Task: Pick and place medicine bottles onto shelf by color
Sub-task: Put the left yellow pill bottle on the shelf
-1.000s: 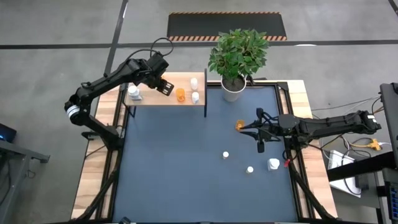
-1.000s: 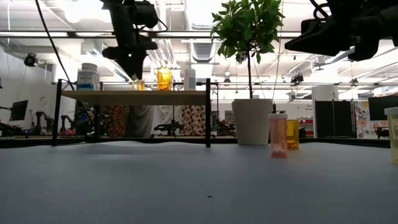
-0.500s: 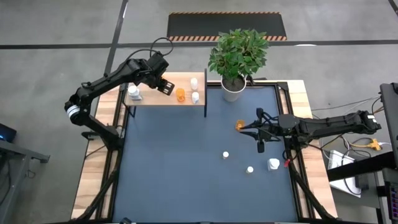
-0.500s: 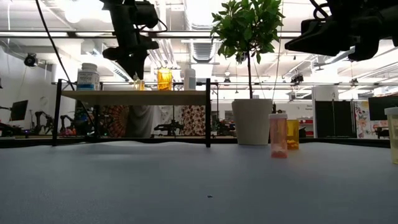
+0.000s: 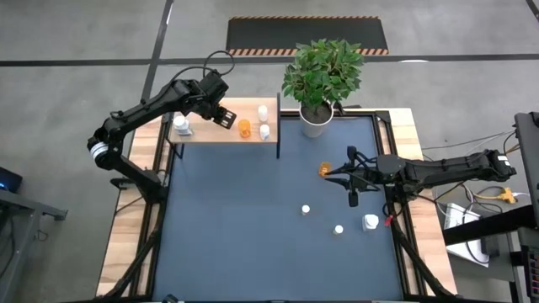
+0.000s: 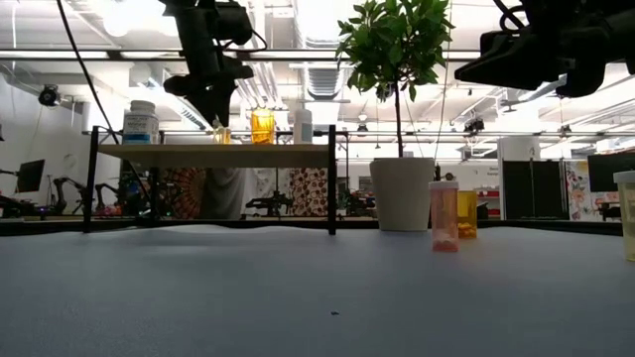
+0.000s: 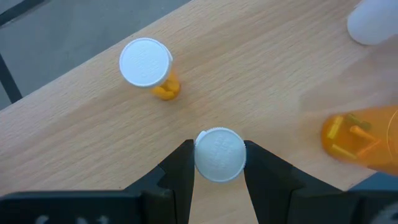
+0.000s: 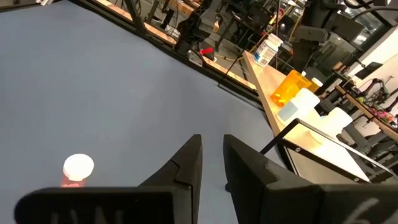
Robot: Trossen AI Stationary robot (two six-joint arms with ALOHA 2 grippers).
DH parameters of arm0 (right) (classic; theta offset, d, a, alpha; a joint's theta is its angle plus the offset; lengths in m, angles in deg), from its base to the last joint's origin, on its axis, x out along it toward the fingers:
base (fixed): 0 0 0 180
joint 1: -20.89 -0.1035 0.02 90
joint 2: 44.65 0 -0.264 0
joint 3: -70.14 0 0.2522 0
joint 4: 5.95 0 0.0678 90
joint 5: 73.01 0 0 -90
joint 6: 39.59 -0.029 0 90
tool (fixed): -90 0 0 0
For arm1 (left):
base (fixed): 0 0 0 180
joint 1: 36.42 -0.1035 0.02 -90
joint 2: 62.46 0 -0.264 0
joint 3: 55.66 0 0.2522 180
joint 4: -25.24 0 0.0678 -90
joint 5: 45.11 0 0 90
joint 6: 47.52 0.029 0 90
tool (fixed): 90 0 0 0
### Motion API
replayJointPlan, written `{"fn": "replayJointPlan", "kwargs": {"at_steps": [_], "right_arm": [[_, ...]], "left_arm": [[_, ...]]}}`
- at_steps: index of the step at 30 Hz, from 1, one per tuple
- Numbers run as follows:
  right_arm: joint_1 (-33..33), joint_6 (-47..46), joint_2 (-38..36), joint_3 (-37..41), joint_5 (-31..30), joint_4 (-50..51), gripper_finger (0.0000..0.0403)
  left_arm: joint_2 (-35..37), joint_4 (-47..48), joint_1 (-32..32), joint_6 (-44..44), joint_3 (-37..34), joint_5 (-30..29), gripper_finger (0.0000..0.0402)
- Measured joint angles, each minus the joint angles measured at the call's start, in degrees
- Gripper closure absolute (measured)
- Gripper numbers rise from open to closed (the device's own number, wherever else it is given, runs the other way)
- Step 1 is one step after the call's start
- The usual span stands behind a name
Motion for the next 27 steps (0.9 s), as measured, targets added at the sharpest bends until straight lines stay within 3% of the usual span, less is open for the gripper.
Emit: {"fn": "replayJointPlan", "kwargs": {"at_steps": [14, 27], "right_arm": [[0.00, 0.00, 0.00, 0.00, 0.00, 0.39, 0.0346], [0.01, -0.02, 0.00, 0.00, 0.00, 0.39, 0.0346]], "left_arm": [[0.07, 0.05, 0.00, 0.15, -0.03, 0.02, 0.0290], [0.04, 0.80, 0.01, 2.03, 0.00, 0.26, 0.0190]]}}
